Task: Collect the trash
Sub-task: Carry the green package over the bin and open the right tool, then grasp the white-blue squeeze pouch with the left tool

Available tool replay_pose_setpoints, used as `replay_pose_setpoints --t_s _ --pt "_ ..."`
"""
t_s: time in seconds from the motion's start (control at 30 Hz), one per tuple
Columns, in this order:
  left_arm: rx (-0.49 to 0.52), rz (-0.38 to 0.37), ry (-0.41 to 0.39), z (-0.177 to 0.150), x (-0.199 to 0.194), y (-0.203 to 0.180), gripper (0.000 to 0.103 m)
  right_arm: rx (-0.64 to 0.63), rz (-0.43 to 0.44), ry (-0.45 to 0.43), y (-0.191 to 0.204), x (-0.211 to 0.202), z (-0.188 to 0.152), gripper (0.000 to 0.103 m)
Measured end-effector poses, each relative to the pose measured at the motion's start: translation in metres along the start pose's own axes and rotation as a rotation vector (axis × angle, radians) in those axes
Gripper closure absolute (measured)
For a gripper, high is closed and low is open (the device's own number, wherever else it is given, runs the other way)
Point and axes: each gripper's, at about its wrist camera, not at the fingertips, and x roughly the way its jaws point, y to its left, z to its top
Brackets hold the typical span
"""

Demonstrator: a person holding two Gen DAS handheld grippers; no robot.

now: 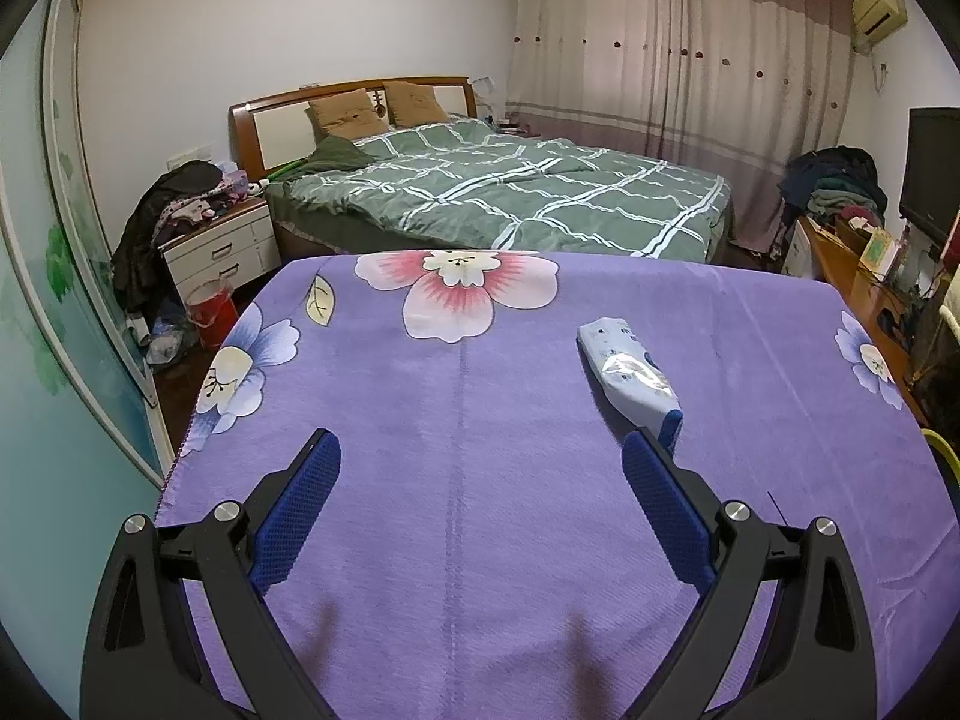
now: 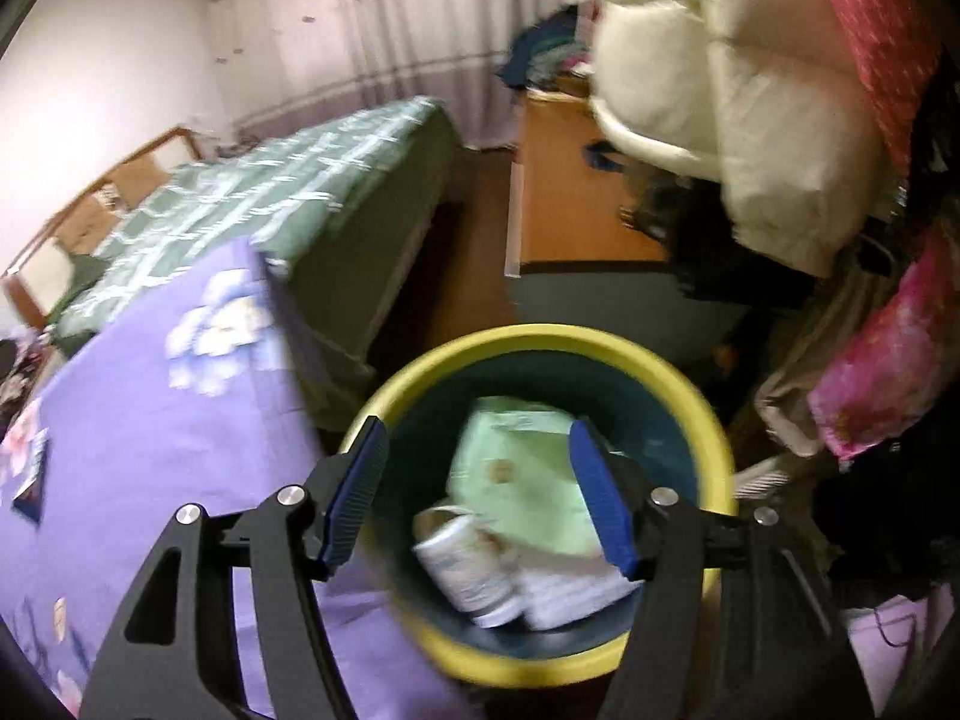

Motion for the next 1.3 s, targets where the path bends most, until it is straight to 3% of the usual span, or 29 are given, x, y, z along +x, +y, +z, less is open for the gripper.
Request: replay_pose_setpoints --t_s 0.17,0.4,0.53,0.6,0.77,1.0,1.13,1.3 --pt "0.032 -0.040 0.056 -0.002 0.007 -0.014 0.009 -0.097 0.087 0.000 0.047 -0.007 -0.020 0.040" --pt "0.092 -0.104 0.180 0.023 0.022 -0.057 0.009 -0.144 0.079 -0.012 0.062 -0.010 -0.027 0.040" --pt "0.098 -0.080 0.242 0.040 0.053 -0.077 0.009 -0.156 0.071 -0.017 0.067 -0.013 -0.028 0.040" --pt "0.078 -0.069 0.312 0.046 0.080 -0.086 0.009 -0.163 0.071 -0.008 0.068 -0.012 -0.029 0.040" --pt "0.072 -0.008 0.371 0.054 0.114 -0.095 0.011 -0.155 0.081 0.021 0.065 -0.005 -0.028 0.040" --pt "0.034 -0.011 0.402 0.056 0.135 -0.093 0.025 -0.149 0.093 0.060 0.065 0.002 -0.027 0.040" --pt "0.041 -0.018 0.387 0.059 0.135 -0.096 0.042 -0.134 0.105 0.075 0.064 0.006 -0.027 0.040" --pt "0.060 -0.032 0.345 0.054 0.126 -0.102 0.061 -0.117 0.111 0.013 0.058 -0.009 -0.030 0.040"
